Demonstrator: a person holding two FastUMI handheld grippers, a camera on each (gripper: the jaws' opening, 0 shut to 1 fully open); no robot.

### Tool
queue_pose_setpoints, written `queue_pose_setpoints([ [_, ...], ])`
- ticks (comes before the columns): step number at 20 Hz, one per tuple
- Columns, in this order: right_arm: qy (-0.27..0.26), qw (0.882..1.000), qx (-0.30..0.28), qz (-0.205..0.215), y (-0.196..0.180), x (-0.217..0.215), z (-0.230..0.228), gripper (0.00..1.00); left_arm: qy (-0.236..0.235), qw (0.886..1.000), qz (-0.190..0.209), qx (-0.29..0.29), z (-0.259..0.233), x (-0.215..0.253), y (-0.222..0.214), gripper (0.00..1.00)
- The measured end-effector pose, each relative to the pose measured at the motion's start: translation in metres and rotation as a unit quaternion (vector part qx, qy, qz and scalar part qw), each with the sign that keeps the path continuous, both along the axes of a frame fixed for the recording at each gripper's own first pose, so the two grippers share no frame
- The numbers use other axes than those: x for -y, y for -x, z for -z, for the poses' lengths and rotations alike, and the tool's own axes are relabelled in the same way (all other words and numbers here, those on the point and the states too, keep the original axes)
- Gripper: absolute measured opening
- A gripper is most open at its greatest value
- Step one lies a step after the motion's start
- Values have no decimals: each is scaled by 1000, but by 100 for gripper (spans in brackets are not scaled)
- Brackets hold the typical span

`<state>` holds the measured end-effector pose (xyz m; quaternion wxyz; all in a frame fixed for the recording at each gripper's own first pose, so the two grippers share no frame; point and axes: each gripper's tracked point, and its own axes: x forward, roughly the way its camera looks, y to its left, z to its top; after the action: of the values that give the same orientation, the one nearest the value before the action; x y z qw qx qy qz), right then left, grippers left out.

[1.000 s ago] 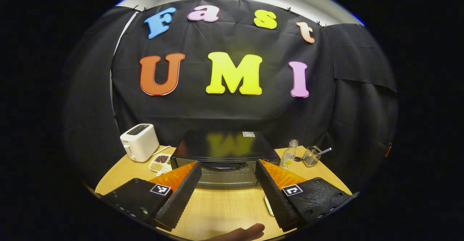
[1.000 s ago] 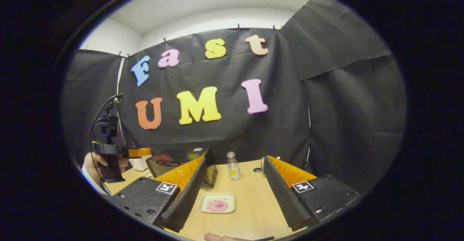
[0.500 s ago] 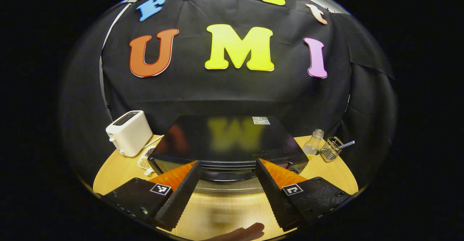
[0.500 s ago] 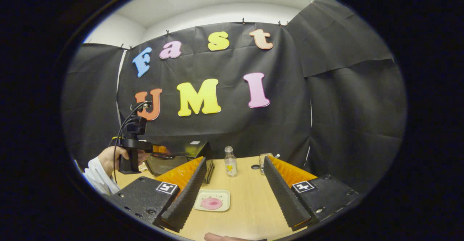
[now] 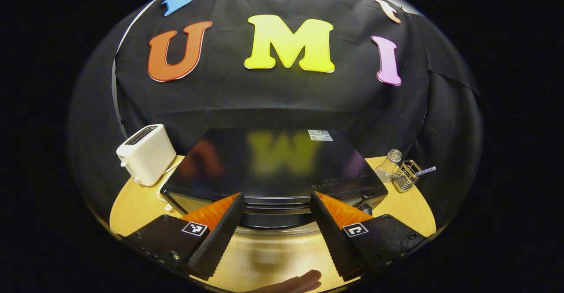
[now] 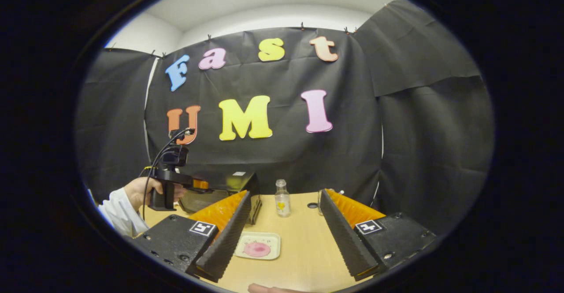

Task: Open the electric oven with the left hand, put the food in, and close the electric oven.

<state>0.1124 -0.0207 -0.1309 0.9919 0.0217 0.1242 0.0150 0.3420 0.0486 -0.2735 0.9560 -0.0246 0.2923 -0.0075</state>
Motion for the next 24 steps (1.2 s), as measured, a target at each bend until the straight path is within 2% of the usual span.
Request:
queue_pose_setpoints([
  [2, -10, 1000, -11, 5, -1, -1, 5, 95, -16, 1000, 1, 2, 1, -1, 0, 96],
  [7, -22, 1000, 1, -1, 0, -6, 0, 95, -17, 1000, 1, 7, 2, 0, 15, 96],
  [12, -26, 1000, -4, 5, 5, -9, 2, 95, -17, 1000, 2, 10, 7, 3, 47, 95],
  [13, -28, 1000, -3, 6, 7, -10, 0, 95, -17, 1000, 2, 12, 9, 3, 53, 100],
  [14, -28, 1000, -2, 8, 8, -9, -1, 95, -18, 1000, 2, 12, 11, 4, 61, 95],
  [24, -13, 1000, -17, 20, 20, -7, 12, 95, -19, 1000, 1, 16, 47, 10, 125, 96],
])
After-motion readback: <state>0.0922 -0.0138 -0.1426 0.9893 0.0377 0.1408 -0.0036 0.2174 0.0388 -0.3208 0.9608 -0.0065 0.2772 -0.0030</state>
